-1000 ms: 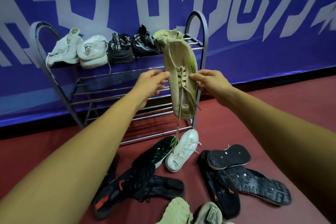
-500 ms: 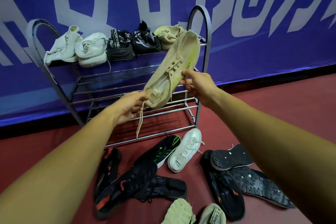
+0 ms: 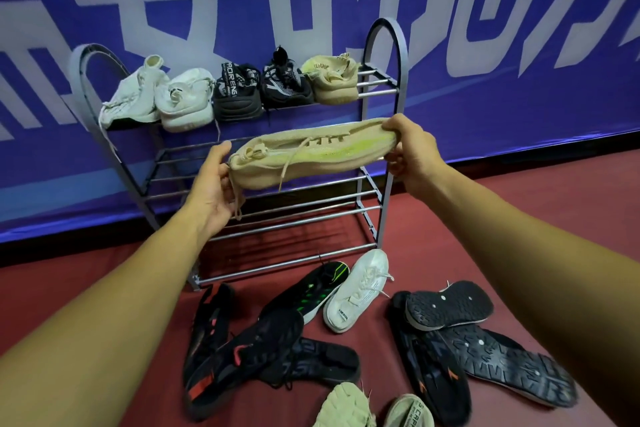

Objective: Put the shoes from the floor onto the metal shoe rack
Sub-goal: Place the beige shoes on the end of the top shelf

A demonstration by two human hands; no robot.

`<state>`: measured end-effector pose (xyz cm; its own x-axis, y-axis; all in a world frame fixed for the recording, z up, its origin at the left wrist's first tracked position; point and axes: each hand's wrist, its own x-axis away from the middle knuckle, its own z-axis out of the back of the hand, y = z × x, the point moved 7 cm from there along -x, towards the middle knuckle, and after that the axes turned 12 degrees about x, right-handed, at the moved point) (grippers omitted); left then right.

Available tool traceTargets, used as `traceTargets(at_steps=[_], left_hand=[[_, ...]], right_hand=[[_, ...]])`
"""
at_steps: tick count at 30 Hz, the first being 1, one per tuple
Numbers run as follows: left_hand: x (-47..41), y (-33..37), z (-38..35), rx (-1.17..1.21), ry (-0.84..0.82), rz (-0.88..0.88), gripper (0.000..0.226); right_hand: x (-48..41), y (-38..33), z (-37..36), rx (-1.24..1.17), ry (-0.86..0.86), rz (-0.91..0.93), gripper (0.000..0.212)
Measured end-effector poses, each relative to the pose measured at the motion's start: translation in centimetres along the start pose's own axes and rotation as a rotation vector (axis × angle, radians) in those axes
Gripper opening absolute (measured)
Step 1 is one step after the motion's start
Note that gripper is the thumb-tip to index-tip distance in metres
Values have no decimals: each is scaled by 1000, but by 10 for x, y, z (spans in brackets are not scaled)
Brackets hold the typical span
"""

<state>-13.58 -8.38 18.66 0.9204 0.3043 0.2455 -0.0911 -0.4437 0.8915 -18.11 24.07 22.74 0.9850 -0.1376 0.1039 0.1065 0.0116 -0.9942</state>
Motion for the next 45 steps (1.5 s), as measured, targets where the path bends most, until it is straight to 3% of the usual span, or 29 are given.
traceTargets(at_steps=[7, 13, 21, 25, 28, 31, 34, 38, 42, 45], left_hand=[[12, 3, -42, 231, -195, -26, 57], [32, -2, -94, 57, -318, -23, 18], [33, 17, -129, 187, -319, -91, 23], [26, 10, -132, 190, -264, -66, 14], [24, 13, -139, 166, -295, -117, 13], [28, 23, -150, 158, -342, -155, 16], [30, 27, -160, 166, -365, -179, 21], [34, 17, -177, -39, -374, -213, 38], [35, 1, -198, -101, -324, -174, 9], [30, -8, -214, -25, -313, -143, 6]], right_hand=[[-2, -5, -5, -232, -30, -32, 21], [13, -11, -21, -364, -175, -20, 18], [12, -16, -17, -400, -249, 12, 24], [9, -17, -14, -244, -299, 25, 37], [11, -14, -15, -206, -368, 11, 17], [10, -21, -15, -345, -428, 15, 11], [1, -29, -13, -459, -385, 37, 7], [-7, -28, -7, -504, -295, 46, 4], [-15, -22, -1, -509, -215, 35, 18], [-25, -17, 6, -487, -155, 36, 24]])
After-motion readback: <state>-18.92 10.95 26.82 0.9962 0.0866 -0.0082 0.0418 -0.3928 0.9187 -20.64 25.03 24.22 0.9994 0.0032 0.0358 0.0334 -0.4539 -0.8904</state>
